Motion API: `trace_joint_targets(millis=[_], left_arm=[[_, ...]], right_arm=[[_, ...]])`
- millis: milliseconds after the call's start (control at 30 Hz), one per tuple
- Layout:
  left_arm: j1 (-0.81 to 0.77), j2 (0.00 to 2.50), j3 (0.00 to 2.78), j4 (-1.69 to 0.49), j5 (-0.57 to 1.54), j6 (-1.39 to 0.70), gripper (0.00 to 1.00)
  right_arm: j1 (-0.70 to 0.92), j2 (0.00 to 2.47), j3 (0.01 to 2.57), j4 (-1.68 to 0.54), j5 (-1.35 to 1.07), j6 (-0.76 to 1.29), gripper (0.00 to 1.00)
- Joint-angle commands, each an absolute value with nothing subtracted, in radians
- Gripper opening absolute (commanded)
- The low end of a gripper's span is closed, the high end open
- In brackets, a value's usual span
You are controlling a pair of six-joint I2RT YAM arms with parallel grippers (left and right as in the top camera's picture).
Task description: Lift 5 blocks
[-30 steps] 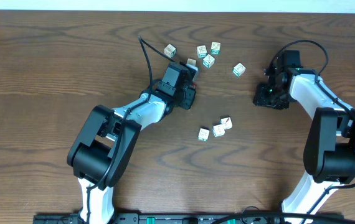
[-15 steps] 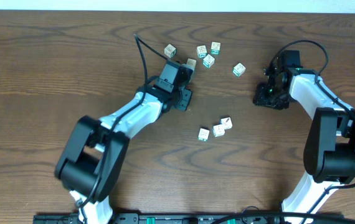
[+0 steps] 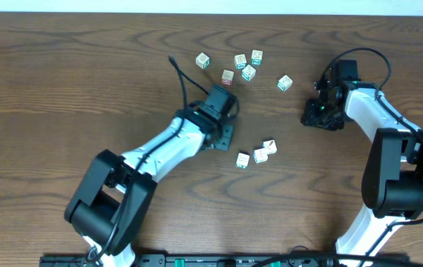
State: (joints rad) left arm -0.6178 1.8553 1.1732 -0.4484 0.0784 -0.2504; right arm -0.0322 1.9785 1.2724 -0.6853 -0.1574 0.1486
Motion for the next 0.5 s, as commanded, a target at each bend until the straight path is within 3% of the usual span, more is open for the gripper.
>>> trace_joint_targets(millis=[0, 467], left_arm=[[-0.666, 1.851, 1.173, -0.476, 0.023, -0.349, 0.19], [-0.700, 1.852, 1.074, -0.477, -0.041, -0.500, 0.20]], right_arm=[[-0.030, 1.982, 1.275, -0.685, -0.162, 0.141, 0.43], [-0.009, 1.982, 1.275, -0.684, -0.162, 0.140, 0.43]])
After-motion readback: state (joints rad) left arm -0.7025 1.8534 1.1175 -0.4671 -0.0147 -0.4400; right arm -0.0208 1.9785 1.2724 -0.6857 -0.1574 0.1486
